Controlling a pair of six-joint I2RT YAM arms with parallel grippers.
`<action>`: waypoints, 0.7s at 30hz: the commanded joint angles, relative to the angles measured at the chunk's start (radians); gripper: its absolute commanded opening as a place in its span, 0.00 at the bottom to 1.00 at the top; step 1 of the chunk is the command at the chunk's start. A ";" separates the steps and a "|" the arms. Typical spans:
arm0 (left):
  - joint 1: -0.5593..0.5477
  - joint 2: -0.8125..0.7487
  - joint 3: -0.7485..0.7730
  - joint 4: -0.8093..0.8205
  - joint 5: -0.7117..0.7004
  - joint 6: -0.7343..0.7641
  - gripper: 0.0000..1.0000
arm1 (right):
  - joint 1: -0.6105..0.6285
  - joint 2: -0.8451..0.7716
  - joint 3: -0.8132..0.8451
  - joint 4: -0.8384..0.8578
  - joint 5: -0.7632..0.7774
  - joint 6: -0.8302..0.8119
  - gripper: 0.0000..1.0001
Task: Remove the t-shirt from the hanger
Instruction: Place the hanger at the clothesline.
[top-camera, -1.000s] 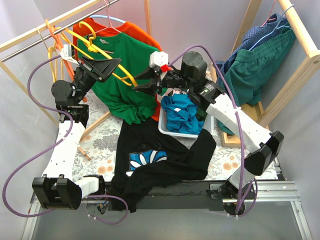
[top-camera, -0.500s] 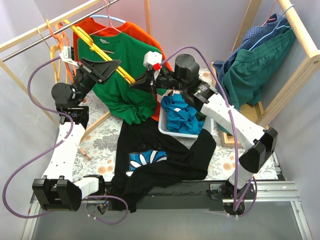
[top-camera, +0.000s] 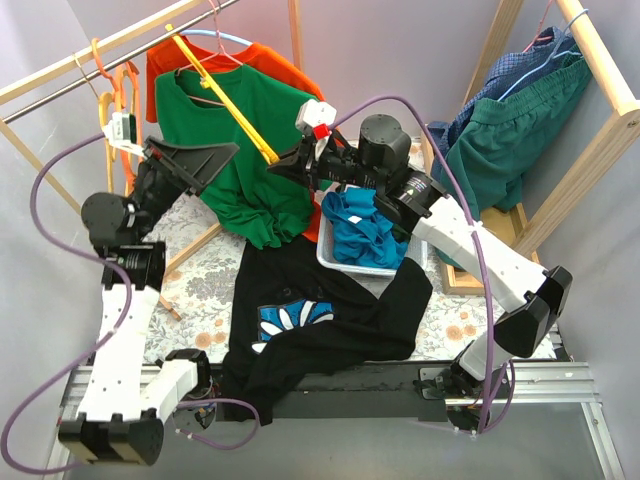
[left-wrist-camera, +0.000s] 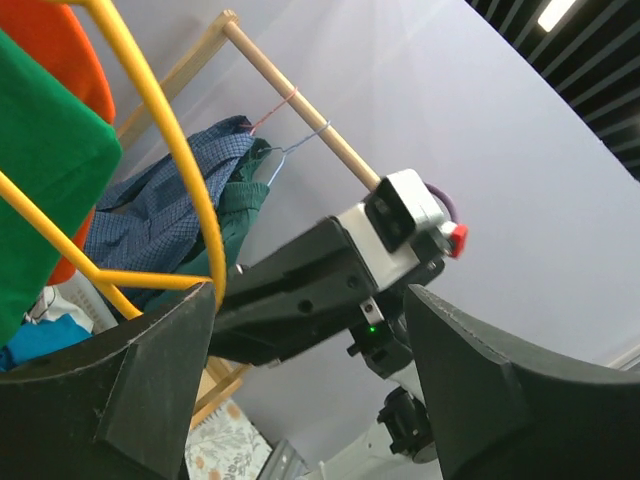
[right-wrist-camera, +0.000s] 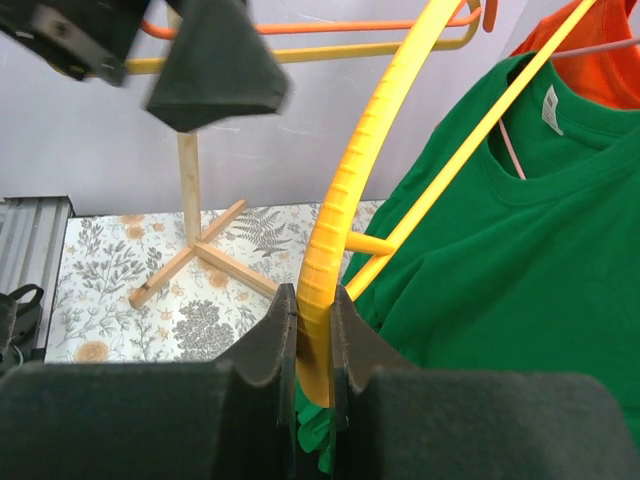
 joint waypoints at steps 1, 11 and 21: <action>-0.004 -0.100 -0.015 -0.162 0.009 0.140 0.77 | 0.016 -0.055 0.003 0.055 0.053 0.021 0.01; -0.004 -0.187 0.091 -0.628 -0.204 0.402 0.72 | 0.082 -0.046 0.036 0.006 0.150 0.020 0.01; -0.006 -0.017 0.319 -0.929 -0.485 0.670 0.63 | 0.140 -0.032 0.048 -0.060 0.282 0.007 0.01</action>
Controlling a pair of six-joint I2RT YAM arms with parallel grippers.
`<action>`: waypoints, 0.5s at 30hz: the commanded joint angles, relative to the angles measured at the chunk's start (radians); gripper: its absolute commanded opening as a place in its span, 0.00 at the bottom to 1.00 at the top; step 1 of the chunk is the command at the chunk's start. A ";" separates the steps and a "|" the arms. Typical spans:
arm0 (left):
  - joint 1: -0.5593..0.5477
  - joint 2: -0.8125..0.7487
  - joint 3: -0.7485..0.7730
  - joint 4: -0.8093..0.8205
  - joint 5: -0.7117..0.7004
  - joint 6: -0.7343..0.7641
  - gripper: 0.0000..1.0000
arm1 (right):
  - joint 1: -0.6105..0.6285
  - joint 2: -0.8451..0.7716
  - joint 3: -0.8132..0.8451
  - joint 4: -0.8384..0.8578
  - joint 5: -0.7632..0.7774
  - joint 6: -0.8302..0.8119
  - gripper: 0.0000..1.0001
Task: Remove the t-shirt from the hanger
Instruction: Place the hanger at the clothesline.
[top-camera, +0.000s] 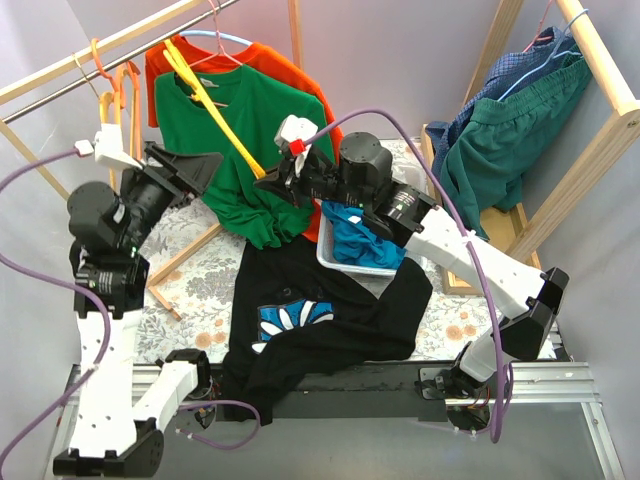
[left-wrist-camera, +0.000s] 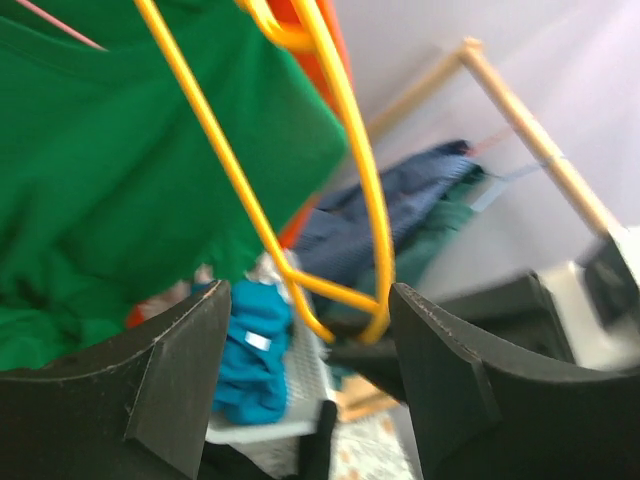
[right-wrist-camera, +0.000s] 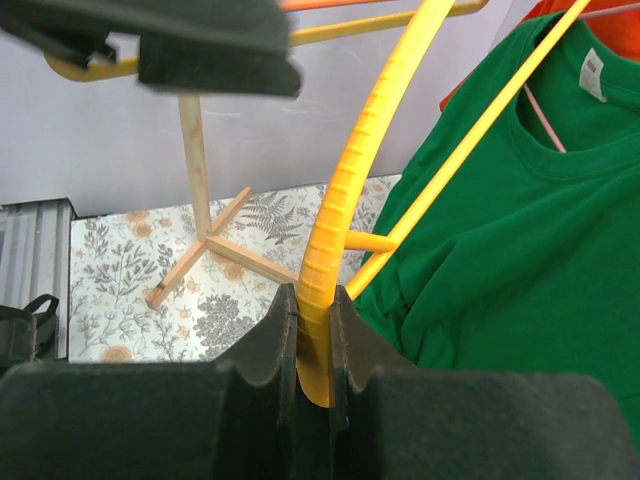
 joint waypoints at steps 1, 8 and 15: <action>-0.003 0.132 0.157 -0.235 -0.213 0.219 0.63 | 0.017 -0.022 0.047 0.001 0.083 -0.011 0.01; -0.036 0.189 0.226 -0.298 -0.354 0.327 0.62 | 0.020 0.005 0.072 -0.028 0.162 -0.016 0.01; -0.451 0.310 0.261 -0.382 -0.894 0.419 0.62 | 0.020 0.036 0.082 -0.022 0.190 0.004 0.01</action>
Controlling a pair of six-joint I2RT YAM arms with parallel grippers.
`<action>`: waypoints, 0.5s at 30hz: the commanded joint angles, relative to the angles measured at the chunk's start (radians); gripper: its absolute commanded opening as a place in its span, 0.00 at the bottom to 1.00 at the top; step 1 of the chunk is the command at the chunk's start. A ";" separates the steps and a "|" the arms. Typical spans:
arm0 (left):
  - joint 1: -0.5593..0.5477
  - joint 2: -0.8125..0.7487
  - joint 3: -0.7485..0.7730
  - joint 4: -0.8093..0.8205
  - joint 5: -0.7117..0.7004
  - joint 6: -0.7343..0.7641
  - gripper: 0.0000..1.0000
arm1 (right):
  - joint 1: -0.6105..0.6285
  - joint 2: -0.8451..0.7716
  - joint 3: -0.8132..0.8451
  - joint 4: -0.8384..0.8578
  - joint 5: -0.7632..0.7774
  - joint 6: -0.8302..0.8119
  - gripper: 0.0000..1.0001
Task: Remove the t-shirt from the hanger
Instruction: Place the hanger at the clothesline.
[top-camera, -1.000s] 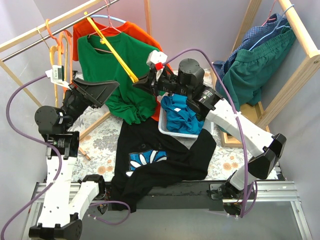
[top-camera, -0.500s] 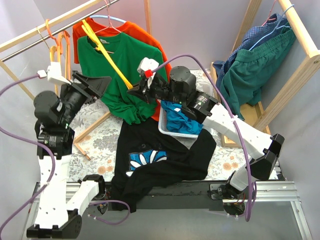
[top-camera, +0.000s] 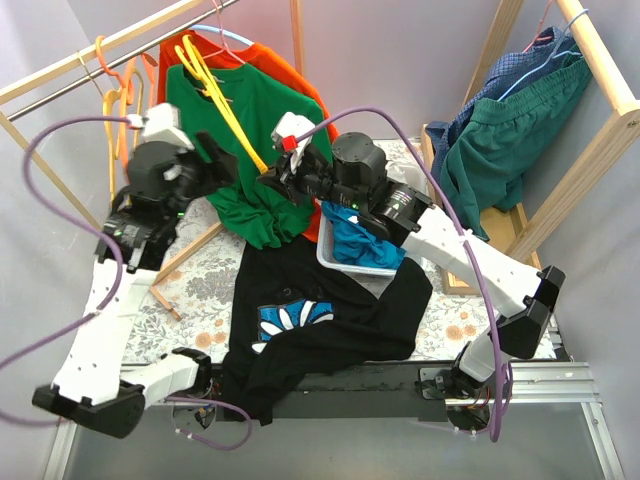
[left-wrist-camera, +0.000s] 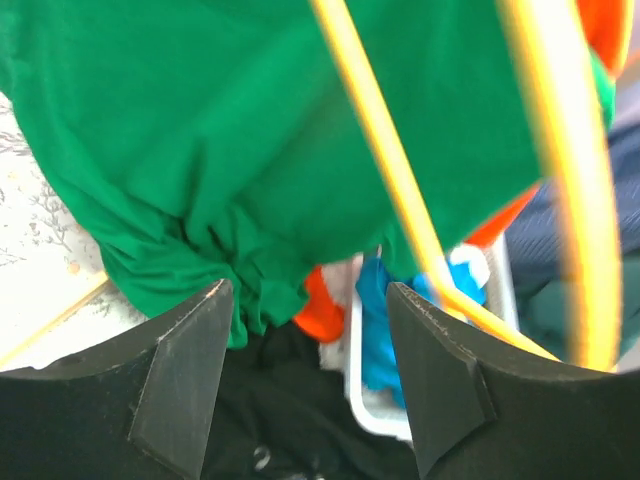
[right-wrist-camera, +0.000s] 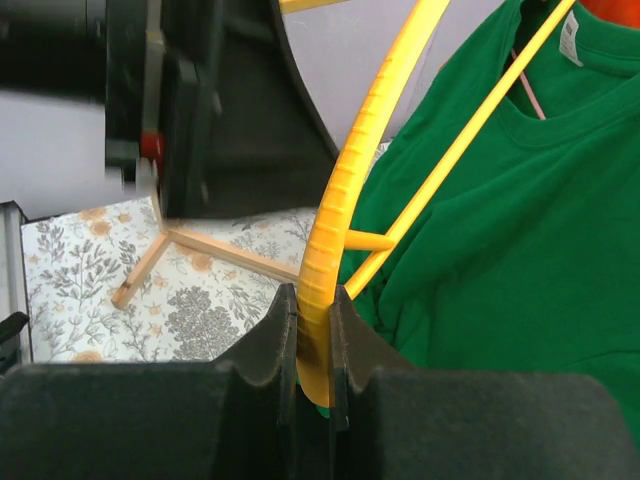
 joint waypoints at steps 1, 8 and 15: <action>-0.198 0.074 0.059 -0.077 -0.375 0.082 0.62 | 0.002 0.016 0.045 0.043 0.048 0.008 0.01; -0.202 0.008 0.022 -0.038 -0.365 0.024 0.63 | 0.004 0.014 0.032 0.031 0.035 0.013 0.01; -0.226 -0.112 -0.089 -0.010 -0.338 -0.110 0.59 | 0.018 -0.021 -0.042 0.067 0.039 0.020 0.01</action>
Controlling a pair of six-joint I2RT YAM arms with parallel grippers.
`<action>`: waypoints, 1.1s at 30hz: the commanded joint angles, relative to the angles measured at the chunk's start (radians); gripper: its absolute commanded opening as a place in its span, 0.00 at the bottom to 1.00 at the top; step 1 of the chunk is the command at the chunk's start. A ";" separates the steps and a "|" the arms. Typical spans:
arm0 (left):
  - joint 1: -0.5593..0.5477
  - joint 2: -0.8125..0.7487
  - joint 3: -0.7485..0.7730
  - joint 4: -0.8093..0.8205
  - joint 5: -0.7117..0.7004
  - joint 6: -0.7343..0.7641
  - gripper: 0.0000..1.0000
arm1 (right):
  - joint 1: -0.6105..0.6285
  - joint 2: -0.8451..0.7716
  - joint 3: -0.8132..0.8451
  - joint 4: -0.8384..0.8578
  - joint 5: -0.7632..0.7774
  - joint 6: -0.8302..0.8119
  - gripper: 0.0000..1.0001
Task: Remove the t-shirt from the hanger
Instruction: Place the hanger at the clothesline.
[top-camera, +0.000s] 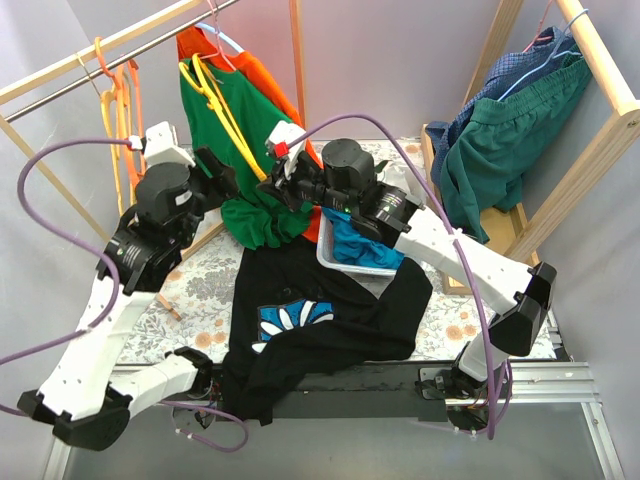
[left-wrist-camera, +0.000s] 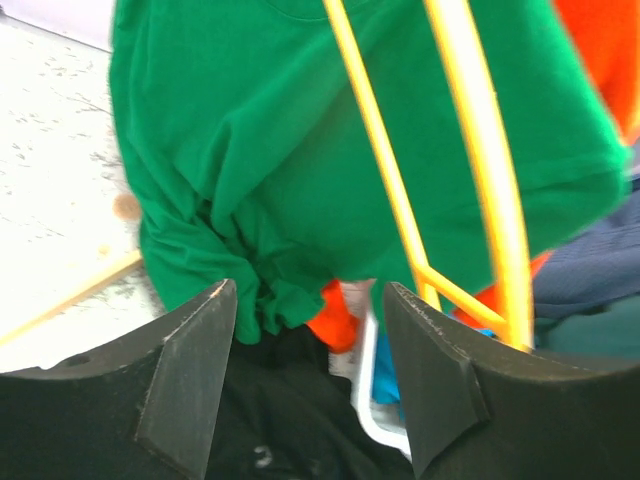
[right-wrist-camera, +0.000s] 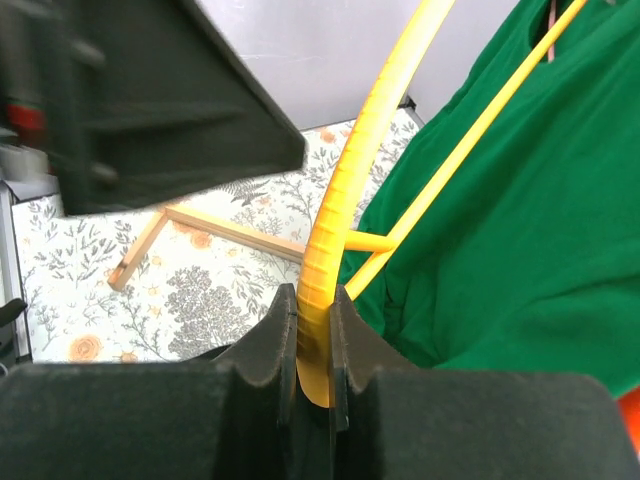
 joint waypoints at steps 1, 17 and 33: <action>-0.025 -0.092 -0.051 0.013 -0.016 -0.092 0.58 | 0.013 -0.051 -0.025 0.082 0.013 0.009 0.01; -0.173 0.062 0.034 -0.049 -0.315 -0.030 0.56 | 0.032 -0.050 -0.059 0.106 0.019 0.034 0.01; -0.417 0.027 -0.043 -0.029 -0.556 -0.201 0.51 | 0.056 -0.056 -0.113 0.134 0.027 0.039 0.01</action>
